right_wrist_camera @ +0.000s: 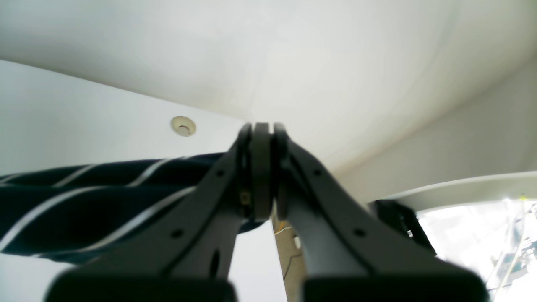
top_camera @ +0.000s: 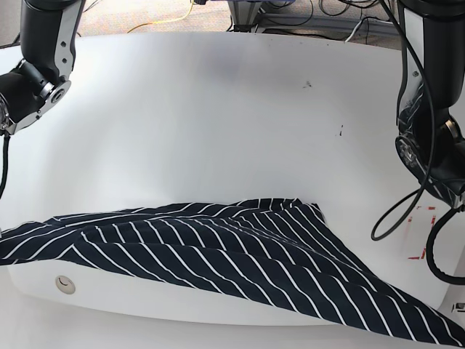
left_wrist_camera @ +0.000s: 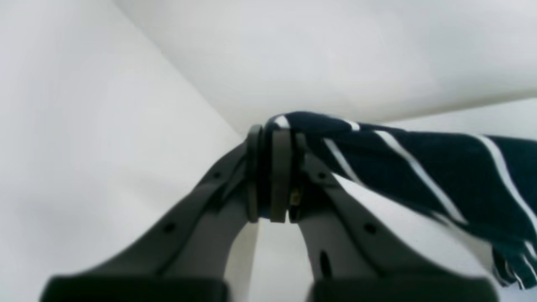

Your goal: Layout the t-shirt on the table in an organized manner, then fold the t-shirt properly

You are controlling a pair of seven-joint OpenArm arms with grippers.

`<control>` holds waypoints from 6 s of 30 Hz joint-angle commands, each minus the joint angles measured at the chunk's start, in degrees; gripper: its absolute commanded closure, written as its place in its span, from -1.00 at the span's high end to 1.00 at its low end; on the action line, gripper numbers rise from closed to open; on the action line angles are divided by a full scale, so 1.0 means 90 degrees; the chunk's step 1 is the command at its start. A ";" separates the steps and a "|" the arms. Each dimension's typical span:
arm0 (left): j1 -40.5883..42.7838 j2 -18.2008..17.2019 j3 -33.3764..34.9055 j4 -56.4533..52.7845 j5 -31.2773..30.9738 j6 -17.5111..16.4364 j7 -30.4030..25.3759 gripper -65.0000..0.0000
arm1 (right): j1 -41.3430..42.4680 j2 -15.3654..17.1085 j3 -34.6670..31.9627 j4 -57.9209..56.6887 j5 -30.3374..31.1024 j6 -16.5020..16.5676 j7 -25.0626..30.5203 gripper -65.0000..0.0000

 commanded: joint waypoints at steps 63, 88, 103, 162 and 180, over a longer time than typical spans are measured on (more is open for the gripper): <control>0.1776 -0.1555 0.0088 -0.4342 -0.0586 0.0020 -0.4895 -0.90 | -0.0204 -0.1139 -0.2050 -0.4355 -0.0341 -0.0572 0.3647 -1.00; 0.2294 -0.1692 0.0215 -0.3883 -0.2364 0.0020 -0.2805 0.50 | -0.0370 -0.1315 -0.2041 -0.4345 -0.0341 -0.0572 0.3647 -1.00; 0.5439 -0.0607 0.0224 -0.1021 -0.2676 0.0020 -0.2219 0.37 | -0.0858 -0.1334 -0.2041 -0.3827 -0.0361 -0.0602 0.3628 -1.00; 0.3593 0.0838 0.1230 -0.5075 -0.0830 0.0020 -0.5051 0.35 | -0.1181 -0.1344 -0.2021 -0.3817 -0.0302 -0.0563 0.3628 -1.00; 0.3593 0.0965 0.1309 -0.5075 -0.0840 0.0020 -0.5051 -0.31 | -0.1171 -0.1344 -0.2021 -0.3817 -0.0302 -0.0563 0.3628 -1.00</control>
